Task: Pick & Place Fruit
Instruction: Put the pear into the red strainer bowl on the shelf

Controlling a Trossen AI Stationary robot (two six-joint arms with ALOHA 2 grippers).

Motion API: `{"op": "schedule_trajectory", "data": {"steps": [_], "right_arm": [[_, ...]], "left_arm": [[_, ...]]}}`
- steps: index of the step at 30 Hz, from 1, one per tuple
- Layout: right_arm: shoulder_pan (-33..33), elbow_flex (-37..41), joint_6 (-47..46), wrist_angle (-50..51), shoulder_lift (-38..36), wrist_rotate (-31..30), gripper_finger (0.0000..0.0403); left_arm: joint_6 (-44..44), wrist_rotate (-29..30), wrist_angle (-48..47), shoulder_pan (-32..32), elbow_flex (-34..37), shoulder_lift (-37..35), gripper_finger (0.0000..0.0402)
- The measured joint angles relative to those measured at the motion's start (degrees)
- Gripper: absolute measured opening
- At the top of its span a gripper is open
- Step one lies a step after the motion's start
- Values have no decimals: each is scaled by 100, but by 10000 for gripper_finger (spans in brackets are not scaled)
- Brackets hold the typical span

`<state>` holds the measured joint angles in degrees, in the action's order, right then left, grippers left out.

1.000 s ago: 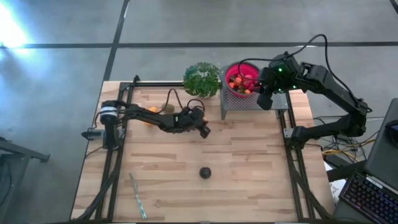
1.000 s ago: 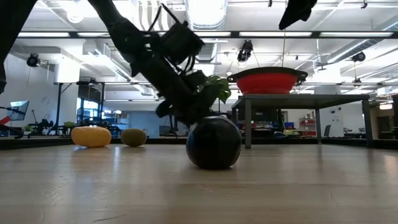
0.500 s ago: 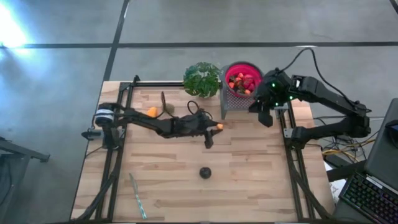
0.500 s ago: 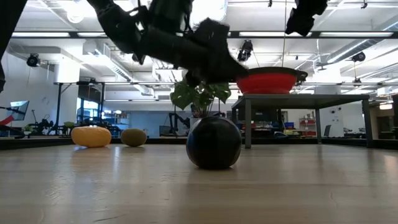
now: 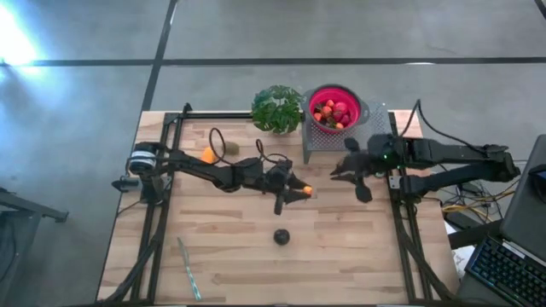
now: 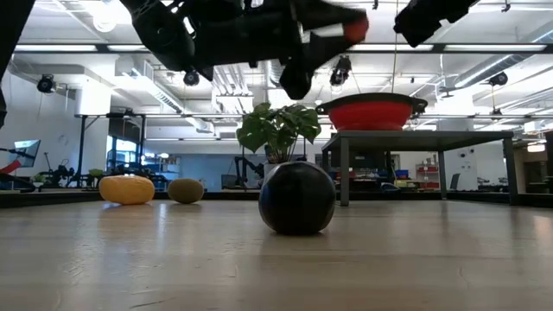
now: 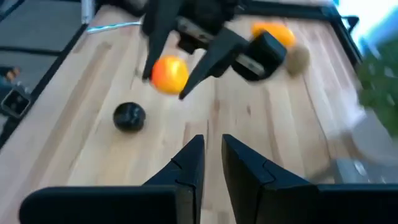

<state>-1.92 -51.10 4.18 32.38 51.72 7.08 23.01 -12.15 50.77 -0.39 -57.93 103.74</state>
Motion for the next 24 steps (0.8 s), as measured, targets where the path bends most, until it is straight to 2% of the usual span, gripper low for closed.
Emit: {"op": "schedule_trajectory", "data": {"steps": [2, 7, 12, 14, 18, 24], "right_arm": [[266, 174, 259, -339, -4, -62, 48], [757, 311, 1339, -812, 167, -86, 57], [934, 144, 1288, -922, 483, -136, 75], [932, 5, 1139, -942, 618, -433, 87], [928, -208, 1207, -899, 962, -921, 125], [932, -612, 1129, -822, 1481, -1015, 206]], "left_arm": [[435, -359, 238, 0, 0, 0, 141], [907, -448, 238, -34, 0, -4, 141], [1022, -399, 81, -10, 2, -2, 142], [1038, -320, 76, -10, 2, -2, 142], [1112, -274, 46, -8, 2, -2, 142], [1096, -248, -34, -7, 3, -2, 142]]}}
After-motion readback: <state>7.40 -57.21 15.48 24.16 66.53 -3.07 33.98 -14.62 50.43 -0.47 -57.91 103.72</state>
